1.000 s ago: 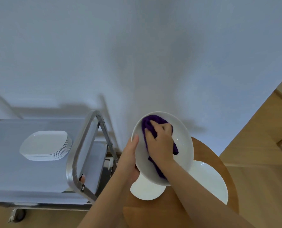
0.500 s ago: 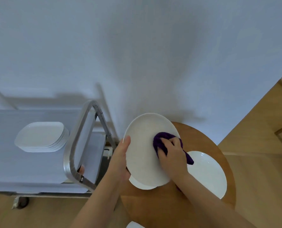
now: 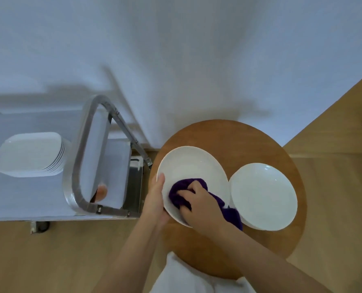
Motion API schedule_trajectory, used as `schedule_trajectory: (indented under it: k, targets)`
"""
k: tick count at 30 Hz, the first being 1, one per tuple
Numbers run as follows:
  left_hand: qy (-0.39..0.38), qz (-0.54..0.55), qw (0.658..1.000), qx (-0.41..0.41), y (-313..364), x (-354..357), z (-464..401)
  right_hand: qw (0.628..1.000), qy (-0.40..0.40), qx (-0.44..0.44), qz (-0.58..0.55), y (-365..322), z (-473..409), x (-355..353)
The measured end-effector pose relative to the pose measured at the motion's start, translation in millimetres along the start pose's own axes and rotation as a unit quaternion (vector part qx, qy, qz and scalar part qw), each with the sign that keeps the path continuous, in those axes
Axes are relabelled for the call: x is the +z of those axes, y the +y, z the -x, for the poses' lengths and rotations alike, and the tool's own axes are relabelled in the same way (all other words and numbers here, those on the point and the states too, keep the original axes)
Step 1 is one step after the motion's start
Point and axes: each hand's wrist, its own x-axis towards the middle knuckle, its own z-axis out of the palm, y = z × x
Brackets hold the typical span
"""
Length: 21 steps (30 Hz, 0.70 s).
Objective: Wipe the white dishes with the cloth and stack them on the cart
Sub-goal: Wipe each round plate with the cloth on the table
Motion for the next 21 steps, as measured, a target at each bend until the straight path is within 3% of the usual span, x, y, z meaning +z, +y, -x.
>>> schedule_trajectory:
  k: [4, 11, 15, 21]
  targets:
    - [0.053, -0.039, 0.998, 0.006, -13, -18, -22, 0.984, -0.117, 0.132, -0.004, 43, 7, 2]
    - [0.104, -0.068, 0.992, -0.005, -31, -28, -57, 0.956, 0.054, 0.268, -0.103, 69, 13, -2]
    - [0.23, -0.144, 0.962, -0.032, -36, -26, -80, 0.946, 0.088, 0.276, -0.145, 72, 20, -1]
    - [0.284, -0.161, 0.945, -0.021, -43, -30, -104, 0.938, 0.111, 0.279, -0.172, 70, 18, -3]
